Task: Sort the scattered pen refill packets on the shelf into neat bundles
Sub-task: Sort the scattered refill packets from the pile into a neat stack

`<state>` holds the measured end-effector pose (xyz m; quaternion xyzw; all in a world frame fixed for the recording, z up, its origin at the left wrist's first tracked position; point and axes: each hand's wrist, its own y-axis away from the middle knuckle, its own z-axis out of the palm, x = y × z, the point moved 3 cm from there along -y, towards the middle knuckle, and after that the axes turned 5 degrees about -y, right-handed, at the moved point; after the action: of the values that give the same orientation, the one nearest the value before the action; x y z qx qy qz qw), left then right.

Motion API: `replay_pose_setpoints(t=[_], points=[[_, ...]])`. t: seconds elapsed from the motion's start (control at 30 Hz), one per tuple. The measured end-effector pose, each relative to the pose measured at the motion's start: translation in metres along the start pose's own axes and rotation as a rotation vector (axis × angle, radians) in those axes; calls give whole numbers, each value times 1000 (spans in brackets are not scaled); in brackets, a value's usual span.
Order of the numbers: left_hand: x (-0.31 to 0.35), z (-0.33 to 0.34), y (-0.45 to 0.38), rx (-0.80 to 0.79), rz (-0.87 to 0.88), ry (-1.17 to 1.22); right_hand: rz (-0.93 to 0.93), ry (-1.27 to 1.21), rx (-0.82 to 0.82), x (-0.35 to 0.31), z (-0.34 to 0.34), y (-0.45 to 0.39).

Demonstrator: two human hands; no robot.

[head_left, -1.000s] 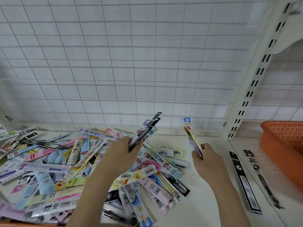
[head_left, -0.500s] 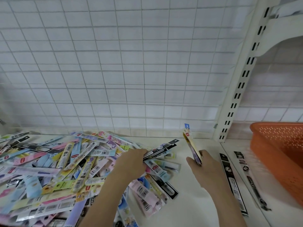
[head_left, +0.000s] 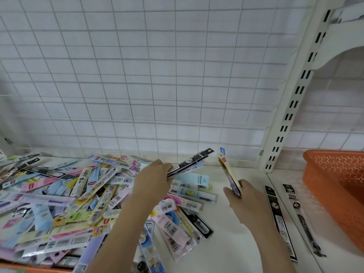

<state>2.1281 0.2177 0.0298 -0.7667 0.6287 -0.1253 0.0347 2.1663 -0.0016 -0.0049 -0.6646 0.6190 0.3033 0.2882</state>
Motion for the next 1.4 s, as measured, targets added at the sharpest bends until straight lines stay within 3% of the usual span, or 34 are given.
replay_pose_setpoints(t=[0.23,0.43,0.93,1.13,1.4], points=[[-28,-21,17,81,-105,-93,-22,21,-38,-10,12,2],[-68,-19,37,61,-252,236,-62,37,-101,-29,30,8],[-140,-35,69,160,-489,378,-186,4,-203,-83,90,26],[-163,-31,75,126,-481,370,-257,112,-229,-99,110,33],[-190,-27,83,156,-527,450,-372,208,-493,-128,144,50]])
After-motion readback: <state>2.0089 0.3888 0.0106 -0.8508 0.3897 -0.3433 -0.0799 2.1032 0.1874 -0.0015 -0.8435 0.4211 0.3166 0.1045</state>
